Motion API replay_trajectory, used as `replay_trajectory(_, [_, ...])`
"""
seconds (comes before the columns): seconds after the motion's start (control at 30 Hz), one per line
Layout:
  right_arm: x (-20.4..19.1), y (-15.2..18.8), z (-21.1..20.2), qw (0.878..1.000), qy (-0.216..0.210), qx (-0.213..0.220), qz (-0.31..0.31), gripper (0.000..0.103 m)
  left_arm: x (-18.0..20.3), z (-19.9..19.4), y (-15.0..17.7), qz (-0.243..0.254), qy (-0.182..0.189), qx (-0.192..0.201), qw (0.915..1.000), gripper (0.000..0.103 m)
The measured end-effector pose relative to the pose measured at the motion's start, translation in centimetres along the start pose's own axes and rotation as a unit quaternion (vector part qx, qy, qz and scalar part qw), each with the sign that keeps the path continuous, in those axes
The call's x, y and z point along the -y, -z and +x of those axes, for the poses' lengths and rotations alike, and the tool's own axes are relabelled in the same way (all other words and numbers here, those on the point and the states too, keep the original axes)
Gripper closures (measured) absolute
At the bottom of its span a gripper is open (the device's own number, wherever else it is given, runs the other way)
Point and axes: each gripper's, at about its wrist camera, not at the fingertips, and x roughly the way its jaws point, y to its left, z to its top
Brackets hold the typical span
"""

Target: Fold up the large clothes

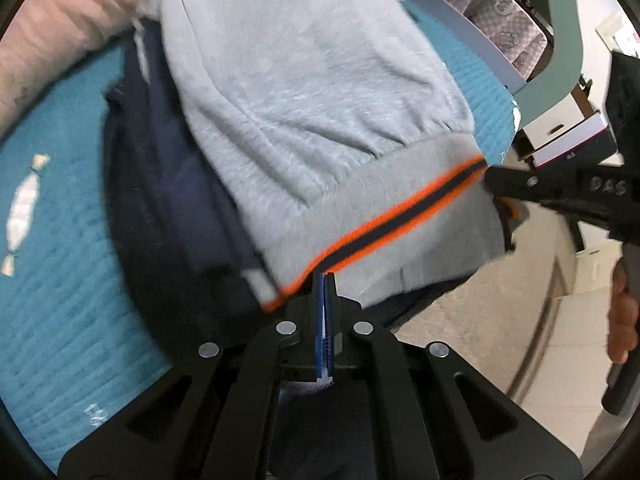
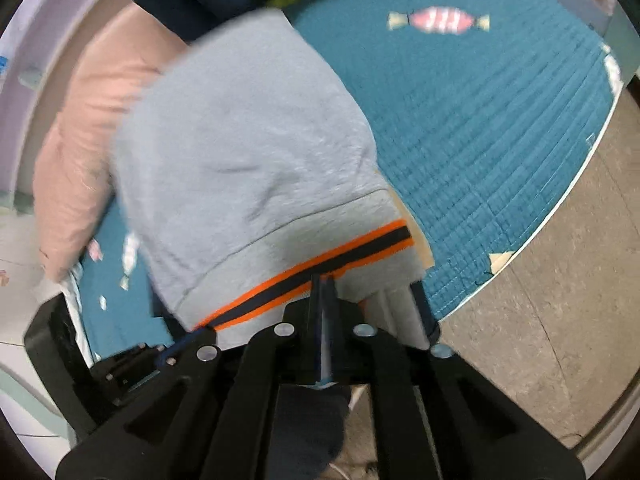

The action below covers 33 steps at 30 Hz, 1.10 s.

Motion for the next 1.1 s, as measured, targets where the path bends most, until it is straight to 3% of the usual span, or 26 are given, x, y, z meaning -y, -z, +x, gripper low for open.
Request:
replay_trajectory(0.1, [-2.6,2.6,-2.6,0.999,0.010,0.043,-0.019,0.075,-0.1,-3.4,1.7,0.010,-0.015,0.036,0.9992,0.088])
replay_trajectory(0.17, [-5.0,5.7,-5.1,0.995,-0.001,0.091,-0.029,0.043,-0.4,-6.2,3.3,0.020,-0.028,0.062,0.9975,0.072])
replay_trajectory(0.27, [-7.9,9.5,-8.1,0.986,-0.010,0.161,-0.031,0.023,-0.9,-10.5,6.3,0.030,-0.041,0.109,0.9928,0.055])
replay_trajectory(0.33, [-9.5,11.8,-9.7,0.981,-0.021,0.191,-0.030,0.022,-1.5,-13.6,8.5,0.029,-0.055,0.139,0.9883,0.040])
replay_trajectory(0.43, [-12.5,15.4,-12.2,0.969,0.005,0.241,-0.053,0.014,-2.5,-18.0,11.5,0.031,-0.067,0.177,0.9815,0.035])
replay_trajectory(0.5, [-14.5,18.4,-14.0,0.955,0.047,0.287,-0.062,0.011,-2.4,-20.5,13.2,0.039,-0.082,0.201,0.9753,0.025])
replay_trajectory(0.6, [-17.5,22.3,-16.1,0.932,0.099,0.342,-0.072,0.008,-2.8,-24.7,15.7,0.044,-0.094,0.241,0.9650,0.023])
replay_trajectory(0.67, [-18.6,24.5,-17.1,0.919,0.118,0.369,-0.076,0.008,-3.4,-27.2,17.5,0.038,-0.099,0.260,0.9597,0.015])
replay_trajectory(0.77, [-20.1,27.1,-18.0,0.898,0.156,0.405,-0.077,0.008,-3.7,-30.6,19.9,0.024,-0.106,0.287,0.9517,0.012])
replay_trajectory(0.83, [-21.1,28.7,-18.6,0.882,0.179,0.428,-0.078,0.008,-3.7,-32.5,21.2,0.011,-0.134,0.304,0.9432,0.008])
replay_trajectory(1.0, [-22.3,31.3,-20.0,0.876,0.176,0.443,-0.069,0.008,-3.3,-35.2,23.2,0.003,-0.154,0.324,0.9336,0.008])
replay_trajectory(1.1, [-23.0,32.0,-20.4,0.874,0.175,0.444,-0.085,0.008,-3.4,-36.4,24.1,-0.010,-0.147,0.334,0.9310,0.007])
